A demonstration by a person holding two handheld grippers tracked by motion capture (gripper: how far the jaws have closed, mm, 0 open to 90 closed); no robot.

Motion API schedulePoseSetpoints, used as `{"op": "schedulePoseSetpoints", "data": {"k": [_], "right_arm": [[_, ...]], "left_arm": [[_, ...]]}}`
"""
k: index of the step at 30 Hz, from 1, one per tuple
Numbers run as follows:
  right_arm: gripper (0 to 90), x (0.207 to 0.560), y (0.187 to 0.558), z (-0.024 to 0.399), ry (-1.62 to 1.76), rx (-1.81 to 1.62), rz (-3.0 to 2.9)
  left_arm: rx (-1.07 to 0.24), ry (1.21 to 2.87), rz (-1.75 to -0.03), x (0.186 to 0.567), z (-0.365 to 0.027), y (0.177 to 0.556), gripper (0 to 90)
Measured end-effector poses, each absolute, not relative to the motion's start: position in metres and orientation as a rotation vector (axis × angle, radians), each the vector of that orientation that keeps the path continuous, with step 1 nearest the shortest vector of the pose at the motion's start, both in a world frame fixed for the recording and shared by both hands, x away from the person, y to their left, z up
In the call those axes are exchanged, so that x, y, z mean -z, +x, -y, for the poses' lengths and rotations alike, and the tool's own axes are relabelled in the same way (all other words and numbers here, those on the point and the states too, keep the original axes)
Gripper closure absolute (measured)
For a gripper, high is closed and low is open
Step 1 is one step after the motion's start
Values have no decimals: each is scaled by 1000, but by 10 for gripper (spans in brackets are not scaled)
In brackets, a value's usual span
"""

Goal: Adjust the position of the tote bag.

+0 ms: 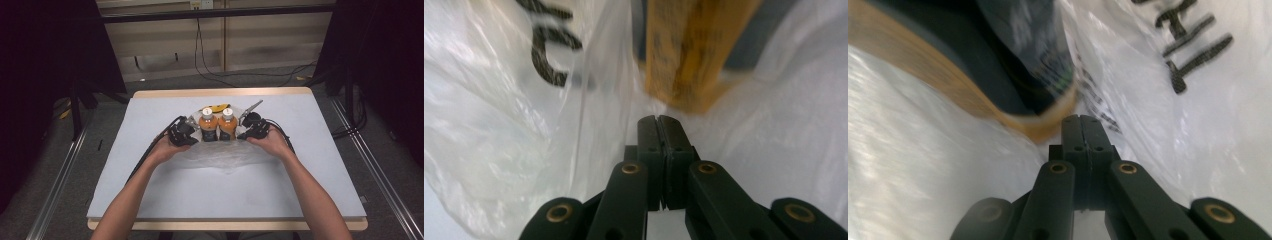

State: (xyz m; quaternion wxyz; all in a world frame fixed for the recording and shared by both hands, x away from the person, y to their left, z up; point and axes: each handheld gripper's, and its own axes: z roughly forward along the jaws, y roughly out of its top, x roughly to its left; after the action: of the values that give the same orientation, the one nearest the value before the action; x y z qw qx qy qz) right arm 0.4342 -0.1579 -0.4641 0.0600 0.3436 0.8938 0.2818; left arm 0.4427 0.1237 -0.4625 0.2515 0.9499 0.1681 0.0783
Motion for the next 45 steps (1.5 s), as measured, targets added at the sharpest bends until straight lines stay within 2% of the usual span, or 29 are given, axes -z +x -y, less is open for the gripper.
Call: {"op": "schedulePoseSetpoints", "data": {"k": [4,9,14,17,26,33,45], "right_arm": [[900,466,435,161,1044,-781,-2711],[900,462,435,173,1028,-650,-2691],[900,461,434,186,1026,-592,-2692],[900,460,432,189,978,-544,-2706],[900,458,422,201,927,-465,-2731],[900,455,413,215,904,-413,-2782],[900,454,407,219,875,-382,-2763]], "left_arm": [[-220,2602,-468,462,-128,442,897],[-299,2657,-459,460,-138,445,900],[-287,2645,-502,460,-149,448,900],[-328,2676,-476,459,-151,449,900],[-376,2706,-537,459,-168,447,900],[-334,2670,-594,459,-195,446,900],[-324,2727,-532,457,-203,431,900]]}}
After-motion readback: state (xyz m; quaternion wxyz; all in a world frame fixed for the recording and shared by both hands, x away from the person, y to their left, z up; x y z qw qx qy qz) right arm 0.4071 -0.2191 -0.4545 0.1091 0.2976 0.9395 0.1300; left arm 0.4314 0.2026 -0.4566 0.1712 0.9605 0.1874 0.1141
